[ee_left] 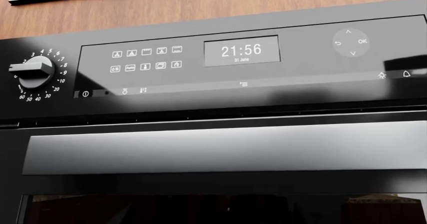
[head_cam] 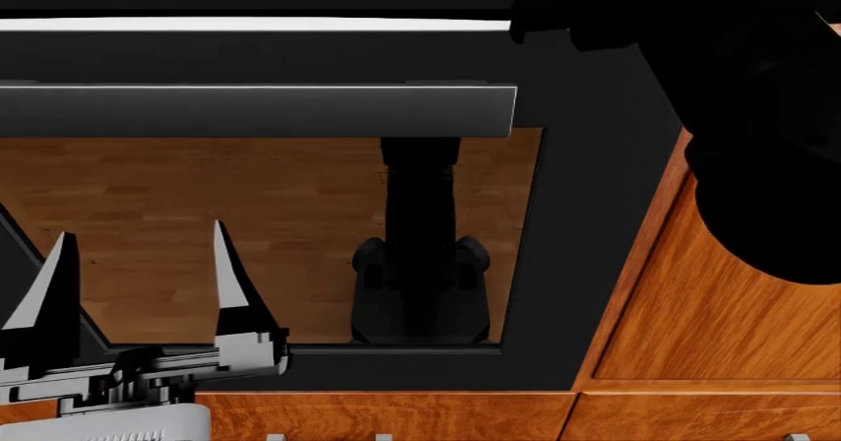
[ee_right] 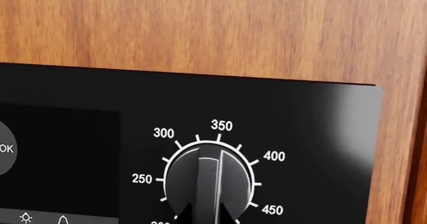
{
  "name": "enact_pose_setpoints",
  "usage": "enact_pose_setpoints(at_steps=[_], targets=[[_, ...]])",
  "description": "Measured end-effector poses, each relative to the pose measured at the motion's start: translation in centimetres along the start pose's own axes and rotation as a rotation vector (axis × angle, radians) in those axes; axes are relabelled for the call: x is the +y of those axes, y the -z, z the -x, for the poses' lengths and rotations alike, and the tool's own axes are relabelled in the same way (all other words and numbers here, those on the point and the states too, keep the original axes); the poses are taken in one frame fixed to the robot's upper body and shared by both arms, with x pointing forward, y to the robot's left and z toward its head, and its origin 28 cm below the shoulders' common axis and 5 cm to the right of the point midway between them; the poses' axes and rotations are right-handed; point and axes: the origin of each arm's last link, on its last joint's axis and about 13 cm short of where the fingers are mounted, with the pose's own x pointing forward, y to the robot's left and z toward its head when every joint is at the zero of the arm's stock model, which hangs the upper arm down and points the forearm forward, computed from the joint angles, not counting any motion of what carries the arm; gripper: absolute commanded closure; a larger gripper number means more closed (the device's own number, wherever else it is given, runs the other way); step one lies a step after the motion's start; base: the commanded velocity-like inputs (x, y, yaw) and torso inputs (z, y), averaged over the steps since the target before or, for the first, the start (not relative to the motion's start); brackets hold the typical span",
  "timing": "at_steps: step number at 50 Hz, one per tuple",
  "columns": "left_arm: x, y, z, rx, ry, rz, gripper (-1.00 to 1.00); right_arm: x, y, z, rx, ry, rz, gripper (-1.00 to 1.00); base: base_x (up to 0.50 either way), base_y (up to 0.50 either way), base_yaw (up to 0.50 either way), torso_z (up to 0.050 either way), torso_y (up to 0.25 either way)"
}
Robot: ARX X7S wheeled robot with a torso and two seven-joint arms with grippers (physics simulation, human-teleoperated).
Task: Preheat the oven by turning the temperature knob.
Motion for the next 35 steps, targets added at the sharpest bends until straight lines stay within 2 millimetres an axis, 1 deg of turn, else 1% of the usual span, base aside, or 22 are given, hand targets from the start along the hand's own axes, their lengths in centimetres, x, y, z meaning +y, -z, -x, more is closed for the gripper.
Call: enact_pose_setpoints(at_steps=[18,35], targets=[[0.0,0.1,0.0,0.004,-0.001,0.001,-1.00,0.8,0.4,-0.5,-0.018,0.035,-0.134,1.00,0.00,0.00,0.00,0.000,0.000],[0.1,0.2,0.0,0.006,-0.002,0.000,-1.00,1.5,0.5,-0.5,-0.028,0.060,-0.241,1.00,0.00,0.00,0.00,0.000,0.000]])
